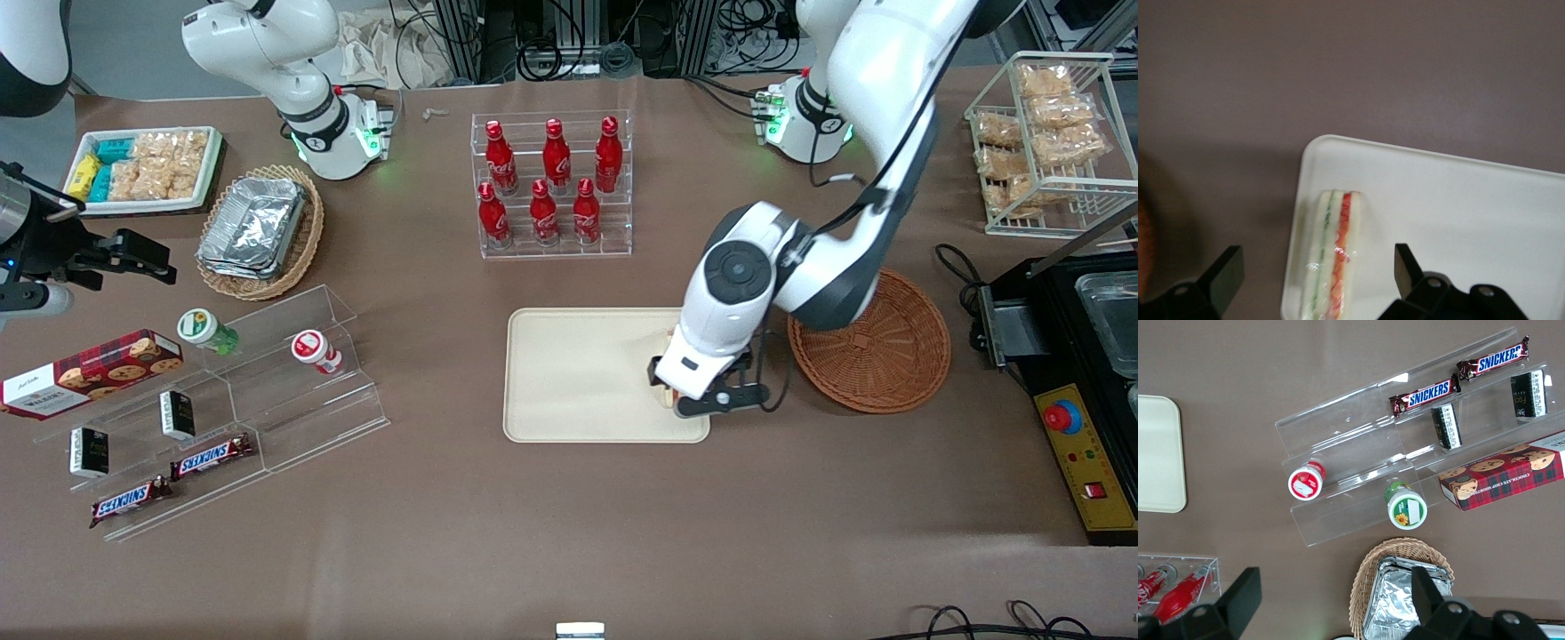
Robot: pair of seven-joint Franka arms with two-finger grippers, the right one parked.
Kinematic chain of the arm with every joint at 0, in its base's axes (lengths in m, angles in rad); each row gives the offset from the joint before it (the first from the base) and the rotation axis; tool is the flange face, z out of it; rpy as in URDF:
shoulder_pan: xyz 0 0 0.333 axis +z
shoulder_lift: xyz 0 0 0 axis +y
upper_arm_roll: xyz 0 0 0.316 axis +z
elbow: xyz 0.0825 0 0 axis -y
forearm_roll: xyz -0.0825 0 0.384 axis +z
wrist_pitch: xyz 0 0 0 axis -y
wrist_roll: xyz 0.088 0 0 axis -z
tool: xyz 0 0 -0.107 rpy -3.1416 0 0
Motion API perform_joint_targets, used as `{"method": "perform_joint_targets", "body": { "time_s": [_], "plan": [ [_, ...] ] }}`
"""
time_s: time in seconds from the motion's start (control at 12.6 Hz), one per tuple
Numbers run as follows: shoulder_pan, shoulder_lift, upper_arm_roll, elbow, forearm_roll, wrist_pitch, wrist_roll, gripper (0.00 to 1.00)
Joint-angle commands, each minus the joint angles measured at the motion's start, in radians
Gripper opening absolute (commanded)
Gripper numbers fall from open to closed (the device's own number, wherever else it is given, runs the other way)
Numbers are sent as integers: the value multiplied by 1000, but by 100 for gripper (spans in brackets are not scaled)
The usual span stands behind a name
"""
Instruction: Place sandwich from basket to tray
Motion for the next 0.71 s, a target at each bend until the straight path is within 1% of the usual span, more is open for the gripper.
{"method": "perform_joint_targets", "body": {
  "time_s": [0.0, 0.08, 0.24, 0.32, 0.48, 0.63],
  "plan": [
    [53, -29, -1, 192, 5, -220, 43, 100],
    [77, -32, -1, 267, 1, -309, 109, 100],
    [139, -32, -2, 405, 1, -435, 197, 100],
    [180, -37, -4, 447, 1, -486, 243, 100],
    [266, -87, -1, 469, -48, -522, 332, 100],
    [361, -136, -1, 467, -58, -577, 442, 100]
  ]
}}
